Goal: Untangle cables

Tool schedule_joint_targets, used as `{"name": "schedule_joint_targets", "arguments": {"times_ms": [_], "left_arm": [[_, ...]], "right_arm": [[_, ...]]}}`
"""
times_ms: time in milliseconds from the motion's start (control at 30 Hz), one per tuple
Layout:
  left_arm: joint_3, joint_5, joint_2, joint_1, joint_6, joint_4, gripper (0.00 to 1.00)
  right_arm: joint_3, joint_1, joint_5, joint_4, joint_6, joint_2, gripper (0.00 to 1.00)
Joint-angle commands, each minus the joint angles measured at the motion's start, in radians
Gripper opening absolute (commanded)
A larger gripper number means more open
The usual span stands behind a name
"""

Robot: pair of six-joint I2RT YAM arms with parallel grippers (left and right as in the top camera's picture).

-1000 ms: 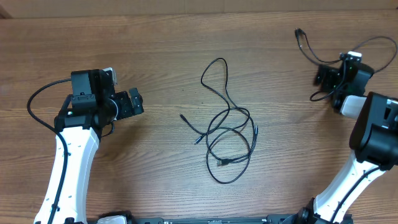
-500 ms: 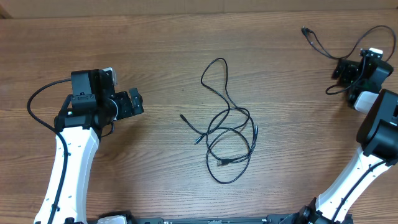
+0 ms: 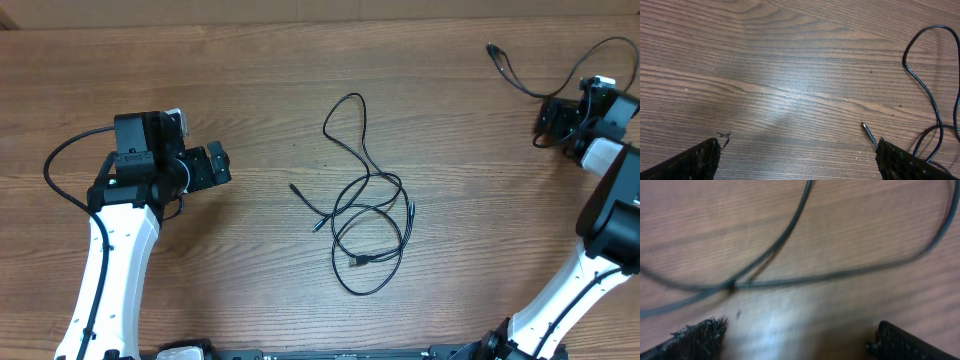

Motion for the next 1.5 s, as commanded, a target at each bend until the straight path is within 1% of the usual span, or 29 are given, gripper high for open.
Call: {"name": "schedule_joint_targets", "arguments": {"times_ms": [0, 133, 367, 533, 633, 767, 867, 900, 1033, 1133, 1167, 1233, 1400, 1467], "left_arm": [[0.004, -0.008, -0.009, -0.002, 0.019, 0.002, 0.99], [0.004, -0.008, -0.009, -0.002, 0.019, 0.002, 1.0], [0.004, -0.008, -0.009, -0.002, 0.019, 0.002, 1.0], [0.004, -0.008, -0.009, -0.002, 0.019, 0.002, 1.0], [0.004, -0.008, -0.009, -0.002, 0.019, 0.002, 0.99], [0.004, -0.008, -0.009, -0.002, 0.019, 0.002, 0.99], [0.004, -0.008, -0.009, -0.002, 0.019, 0.002, 0.99], [0.004, -0.008, -0.009, -0.002, 0.019, 0.002, 0.99], [0.004, -0.008, -0.009, -0.002, 0.019, 0.002, 0.99], [0.004, -0.008, -0.009, -0.002, 0.019, 0.002, 0.99], [0.004, -0.008, -0.009, -0.002, 0.019, 0.002, 1.0], [0.004, -0.008, -0.009, -0.002, 0.019, 0.002, 1.0], [0.004, -0.008, -0.009, -0.002, 0.019, 0.002, 0.99], [0.004, -0.008, -0.009, -0.002, 0.019, 0.002, 1.0]], "right_arm": [[-0.032, -0.001, -0.018, -0.106, 0.002, -0.06, 1.0], [-0.032, -0.001, -0.018, -0.216, 0.002, -0.168, 1.0], [-0.032, 0.001, -0.029, -0.431, 0.002, -0.422, 1.0], [-0.032, 0.039, -0.105, -0.617, 0.014, -0.585, 1.0], [-0.032, 0.092, -0.105, -0.751, 0.072, -0.647, 1.0], [-0.032, 0.198, -0.116, -0.954, 0.172, -0.682, 1.0], [-0.032, 0.285, -0.192, -1.061, 0.249, -0.681, 1.0], [-0.032, 0.335, -0.267, -1.08, 0.274, -0.68, 1.0], [-0.032, 0.435, -0.476, -1.088, 0.315, -0.68, 1.0], [-0.033, 0.5, -0.53, -1.101, 0.317, -0.68, 1.0], [-0.036, 0.549, -0.529, -1.115, 0.32, -0.68, 1.0], [-0.04, 0.594, -0.507, -1.128, 0.357, -0.68, 1.0], [-0.071, 0.727, -0.233, -1.129, 0.675, -0.68, 1.0], [-0.09, 0.784, -0.169, -1.125, 0.749, -0.68, 1.0]]}}
